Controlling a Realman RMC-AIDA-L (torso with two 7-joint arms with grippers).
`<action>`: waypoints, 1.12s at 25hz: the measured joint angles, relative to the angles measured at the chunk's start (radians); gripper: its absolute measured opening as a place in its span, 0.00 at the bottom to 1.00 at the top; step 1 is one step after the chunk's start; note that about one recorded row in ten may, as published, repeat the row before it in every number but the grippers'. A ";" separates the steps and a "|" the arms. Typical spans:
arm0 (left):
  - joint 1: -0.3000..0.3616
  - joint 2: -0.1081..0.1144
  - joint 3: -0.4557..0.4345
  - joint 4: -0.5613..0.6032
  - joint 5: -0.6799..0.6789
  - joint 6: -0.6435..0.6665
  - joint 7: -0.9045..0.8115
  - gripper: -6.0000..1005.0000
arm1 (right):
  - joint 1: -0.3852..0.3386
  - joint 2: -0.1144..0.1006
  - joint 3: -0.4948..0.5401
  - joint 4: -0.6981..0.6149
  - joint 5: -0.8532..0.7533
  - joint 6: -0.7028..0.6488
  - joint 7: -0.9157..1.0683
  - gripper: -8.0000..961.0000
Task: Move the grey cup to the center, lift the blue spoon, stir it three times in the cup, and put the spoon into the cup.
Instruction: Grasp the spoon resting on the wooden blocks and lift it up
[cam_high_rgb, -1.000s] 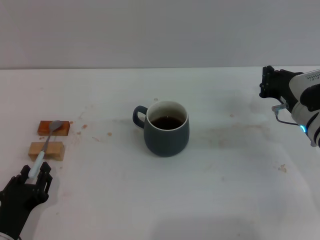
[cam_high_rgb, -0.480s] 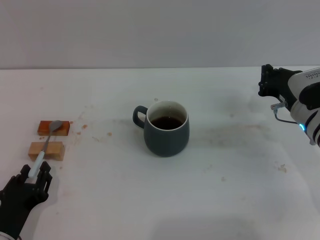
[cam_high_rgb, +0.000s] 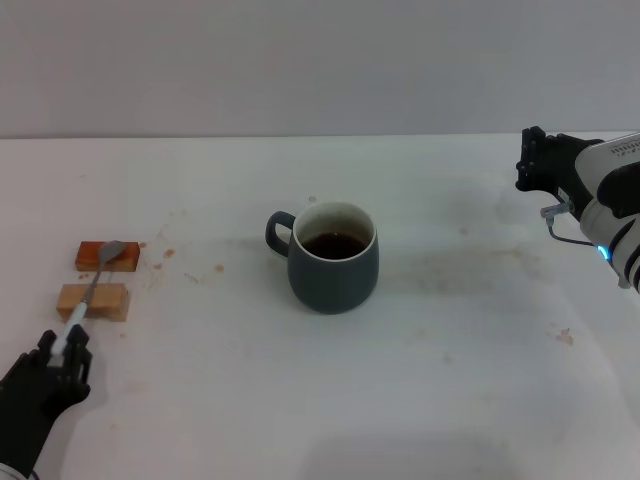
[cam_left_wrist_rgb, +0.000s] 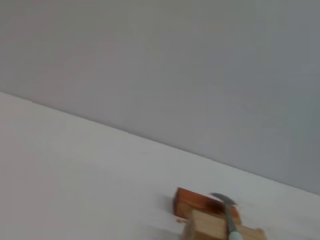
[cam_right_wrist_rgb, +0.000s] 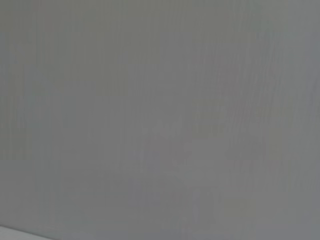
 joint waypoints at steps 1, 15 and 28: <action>-0.001 0.000 0.002 0.002 -0.022 -0.001 0.000 0.37 | 0.000 0.000 0.000 0.000 0.000 0.000 0.000 0.04; -0.014 0.000 0.013 0.004 -0.064 -0.008 0.005 0.14 | 0.009 -0.001 0.000 -0.001 0.000 0.000 0.000 0.04; -0.022 0.000 0.020 0.013 -0.059 -0.006 0.008 0.14 | 0.009 -0.002 0.000 0.000 0.000 0.000 0.000 0.04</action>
